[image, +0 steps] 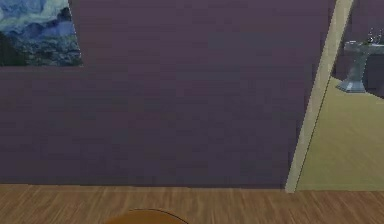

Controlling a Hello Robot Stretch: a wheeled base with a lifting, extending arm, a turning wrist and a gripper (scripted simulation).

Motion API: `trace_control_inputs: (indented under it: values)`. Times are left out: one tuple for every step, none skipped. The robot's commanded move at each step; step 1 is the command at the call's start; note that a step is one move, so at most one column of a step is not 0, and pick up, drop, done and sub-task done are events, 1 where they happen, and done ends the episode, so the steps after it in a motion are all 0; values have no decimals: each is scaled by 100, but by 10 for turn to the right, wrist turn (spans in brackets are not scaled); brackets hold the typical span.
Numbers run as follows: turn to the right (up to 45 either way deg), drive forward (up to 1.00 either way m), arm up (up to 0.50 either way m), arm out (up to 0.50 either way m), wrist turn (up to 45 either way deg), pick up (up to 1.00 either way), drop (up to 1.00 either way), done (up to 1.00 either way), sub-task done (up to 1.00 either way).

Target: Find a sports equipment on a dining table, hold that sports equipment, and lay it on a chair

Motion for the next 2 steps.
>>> trace_control_inputs:
  values:
    - [-450,0,0,0,0,0,0,0,0]
    - [-360,0,0,0,0,0,0,0,0]
